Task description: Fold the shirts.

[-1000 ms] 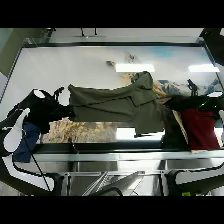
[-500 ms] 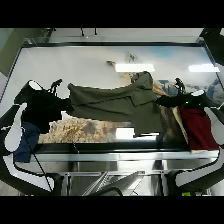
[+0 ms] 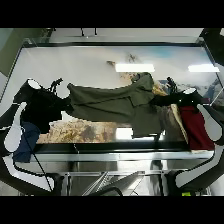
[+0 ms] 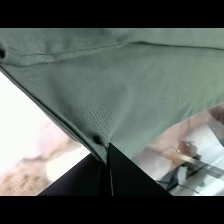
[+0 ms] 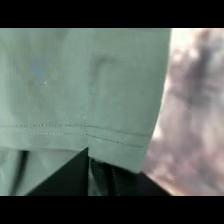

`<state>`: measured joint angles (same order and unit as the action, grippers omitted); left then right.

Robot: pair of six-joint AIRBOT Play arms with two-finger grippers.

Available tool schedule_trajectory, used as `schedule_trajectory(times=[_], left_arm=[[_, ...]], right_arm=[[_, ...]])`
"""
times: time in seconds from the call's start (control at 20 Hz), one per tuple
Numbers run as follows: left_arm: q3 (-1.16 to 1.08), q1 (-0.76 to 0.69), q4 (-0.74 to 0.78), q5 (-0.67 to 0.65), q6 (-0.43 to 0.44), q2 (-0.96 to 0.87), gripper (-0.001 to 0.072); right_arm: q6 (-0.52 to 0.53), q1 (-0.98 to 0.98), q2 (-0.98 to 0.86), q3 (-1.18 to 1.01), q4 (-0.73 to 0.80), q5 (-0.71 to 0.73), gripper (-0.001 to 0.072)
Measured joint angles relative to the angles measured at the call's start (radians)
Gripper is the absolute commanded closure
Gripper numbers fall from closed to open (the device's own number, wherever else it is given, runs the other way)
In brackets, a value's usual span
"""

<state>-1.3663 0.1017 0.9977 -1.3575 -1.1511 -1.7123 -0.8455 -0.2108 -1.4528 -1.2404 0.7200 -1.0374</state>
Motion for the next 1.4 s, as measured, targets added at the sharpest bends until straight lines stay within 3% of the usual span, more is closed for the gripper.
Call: schedule_trajectory(times=[0.05, 0.1, 0.15, 0.25, 0.65, 0.75, 1.05, 1.4], left_arm=[[0.0, 0.0, 0.0, -0.006, 0.0, 0.008, 0.0692], [0.0, 0.0, -0.002, -0.01, 0.0, 0.019, 0.0692], [0.0, 0.0, -0.004, -0.013, -0.001, 0.033, 0.0692], [0.0, 0.0, -0.007, -0.012, -0.002, 0.068, 0.0692], [0.002, 0.0, -0.004, -0.012, -0.003, 0.147, 0.0692], [0.002, 0.0, -0.002, -0.012, 0.0, 0.151, 0.0692], [0.002, 0.004, 0.005, -0.012, 0.013, 0.154, 0.0692], [0.002, 0.004, 0.005, -0.012, 0.019, 0.154, 0.0692]], right_arm=[[0.001, -0.006, 0.006, -0.013, 0.013, -0.026, 0.0689], [0.001, -0.01, 0.016, -0.029, 0.008, -0.05, 0.0631], [0.001, -0.013, 0.03, -0.043, -0.006, -0.072, 0.0442], [0.001, -0.016, 0.05, -0.056, -0.01, -0.113, 0.0486], [-0.007, -0.019, 0.071, -0.071, -0.009, -0.196, 0.0479], [-0.027, -0.019, 0.061, -0.071, 0.037, -0.203, 0.0375], [-0.097, -0.034, 0.047, -0.071, 0.171, -0.195, 0.0364], [-0.103, -0.022, -0.013, -0.073, 0.128, -0.188, 0.0365]])
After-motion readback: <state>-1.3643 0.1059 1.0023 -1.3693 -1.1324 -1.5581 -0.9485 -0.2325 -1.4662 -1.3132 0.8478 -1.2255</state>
